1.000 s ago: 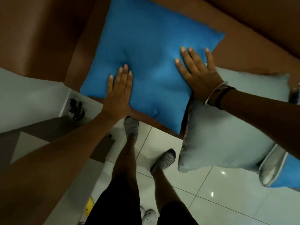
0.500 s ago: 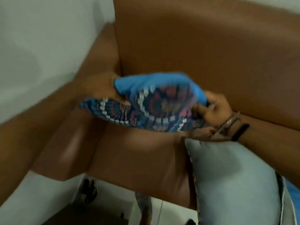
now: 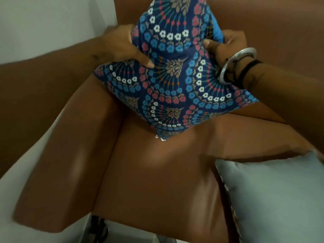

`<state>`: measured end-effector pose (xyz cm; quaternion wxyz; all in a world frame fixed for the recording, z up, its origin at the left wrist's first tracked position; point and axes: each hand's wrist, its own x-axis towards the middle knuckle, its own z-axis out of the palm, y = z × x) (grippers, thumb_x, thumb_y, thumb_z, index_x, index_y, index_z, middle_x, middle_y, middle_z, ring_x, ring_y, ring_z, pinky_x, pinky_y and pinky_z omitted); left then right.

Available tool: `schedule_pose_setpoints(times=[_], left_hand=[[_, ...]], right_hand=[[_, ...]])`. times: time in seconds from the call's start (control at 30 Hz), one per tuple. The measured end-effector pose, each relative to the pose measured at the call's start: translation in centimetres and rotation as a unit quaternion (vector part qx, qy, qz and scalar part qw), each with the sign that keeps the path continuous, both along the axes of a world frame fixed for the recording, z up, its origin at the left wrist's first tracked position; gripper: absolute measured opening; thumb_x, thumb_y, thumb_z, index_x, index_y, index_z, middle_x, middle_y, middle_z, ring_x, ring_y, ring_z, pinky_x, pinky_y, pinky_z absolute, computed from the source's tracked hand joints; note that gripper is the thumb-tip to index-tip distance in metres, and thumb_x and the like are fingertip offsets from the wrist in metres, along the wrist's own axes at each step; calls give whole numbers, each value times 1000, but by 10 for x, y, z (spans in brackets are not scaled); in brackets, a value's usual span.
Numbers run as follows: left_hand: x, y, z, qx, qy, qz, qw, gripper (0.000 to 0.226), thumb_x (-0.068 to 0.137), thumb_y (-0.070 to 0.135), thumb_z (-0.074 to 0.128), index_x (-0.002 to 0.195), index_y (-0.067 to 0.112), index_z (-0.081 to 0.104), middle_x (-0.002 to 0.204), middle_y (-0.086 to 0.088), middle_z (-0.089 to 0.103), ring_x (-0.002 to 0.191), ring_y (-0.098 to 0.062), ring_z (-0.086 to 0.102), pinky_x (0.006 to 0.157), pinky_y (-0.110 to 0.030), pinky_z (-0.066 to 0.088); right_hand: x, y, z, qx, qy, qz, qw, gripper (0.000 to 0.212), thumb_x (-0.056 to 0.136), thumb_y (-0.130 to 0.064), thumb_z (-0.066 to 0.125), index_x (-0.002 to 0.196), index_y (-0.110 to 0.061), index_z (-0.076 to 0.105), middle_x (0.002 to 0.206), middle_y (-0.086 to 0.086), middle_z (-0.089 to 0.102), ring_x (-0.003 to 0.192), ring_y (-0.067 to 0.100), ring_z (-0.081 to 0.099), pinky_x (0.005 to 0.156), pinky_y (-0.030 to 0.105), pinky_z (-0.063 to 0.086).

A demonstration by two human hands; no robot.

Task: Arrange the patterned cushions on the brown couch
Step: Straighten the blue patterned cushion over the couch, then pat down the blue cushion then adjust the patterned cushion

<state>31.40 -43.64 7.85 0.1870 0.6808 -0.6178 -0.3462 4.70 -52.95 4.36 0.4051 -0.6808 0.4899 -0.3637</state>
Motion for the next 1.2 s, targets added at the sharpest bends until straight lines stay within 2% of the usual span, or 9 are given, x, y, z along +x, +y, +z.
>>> schedule_pose_setpoints(times=[0.13, 0.27, 0.4, 0.53, 0.63, 0.8, 0.97, 1.1, 1.2], left_hand=[[1, -2, -23, -106, -4, 59, 993, 108, 43, 73, 80, 132, 19, 50, 135, 1, 62, 121, -20, 60, 102, -47, 51], [7, -9, -37, -119, 11, 71, 990, 106, 46, 76, 80, 130, 21, 48, 128, 7, 61, 117, -15, 61, 99, -44, 53], [9, -5, -38, -124, 27, 103, 987, 86, 50, 70, 84, 120, 35, 49, 113, 26, 62, 104, 9, 63, 84, -18, 56], [-11, 31, -49, -210, 27, 135, 968, 82, 81, 59, 73, 145, 31, 30, 152, 8, 36, 143, -9, 37, 113, -42, 41], [-83, 75, -63, -286, -25, 144, 947, 87, 91, 58, 57, 155, 15, 18, 164, -6, 21, 151, -23, 20, 119, -49, 27], [-306, 140, -75, -324, -123, -80, 935, 83, 83, 45, 68, 151, 13, 33, 161, -10, 31, 150, -26, 26, 121, -53, 18], [-487, 131, -123, -275, -182, -324, 887, 113, 73, 61, 69, 157, 12, 12, 164, -17, 16, 150, -32, 17, 119, -55, 12], [-605, 103, -168, -294, -234, -493, 785, 118, 74, 71, 63, 156, 8, 7, 163, -17, 4, 152, -31, 11, 118, -56, 8], [-664, 69, -198, -354, -224, -581, 698, 83, 90, 39, 45, 156, 6, 9, 164, -19, 14, 152, -32, 13, 116, -60, 5]], right_hand=[[1, -10, -3, -97, 66, 1, 993, 22, 87, -28, 61, 66, -21, 59, 65, -2, 59, 51, 1, 47, 50, 18, 42], [3, -16, -7, -118, 67, 4, 991, 19, 88, -29, 59, 86, -12, 66, 79, 6, 68, 62, 4, 52, 53, 16, 46], [-12, -17, -4, -111, 88, 44, 989, 32, 91, -36, 55, 106, -9, 63, 98, 9, 68, 82, 14, 57, 71, 31, 50], [-59, -1, 8, -160, 95, 6, 983, 31, 97, -33, 43, 115, -13, 57, 111, 4, 63, 100, 13, 56, 85, 25, 44], [-137, 24, 9, -176, 76, -44, 980, 32, 99, -32, 36, 116, -16, 58, 107, 1, 65, 100, 11, 58, 86, 29, 47], [-364, 123, -13, -179, 342, -36, 922, 42, 87, -15, 49, 128, -9, 50, 132, 16, 56, 120, 32, 52, 98, 46, 40], [-613, 253, -31, 59, 595, -138, 790, 99, 50, -5, 61, 142, -13, 28, 154, 21, 22, 135, 40, 30, 104, 60, 30], [-721, 363, -90, 98, 669, -11, 737, 122, 42, -4, 70, 147, -16, 10, 157, 18, 8, 141, 34, 18, 107, 63, 20], [-723, 389, -137, 33, 656, 6, 754, 115, 53, -28, 80, 146, -14, 13, 158, 18, 4, 142, 33, 17, 108, 61, 16]])
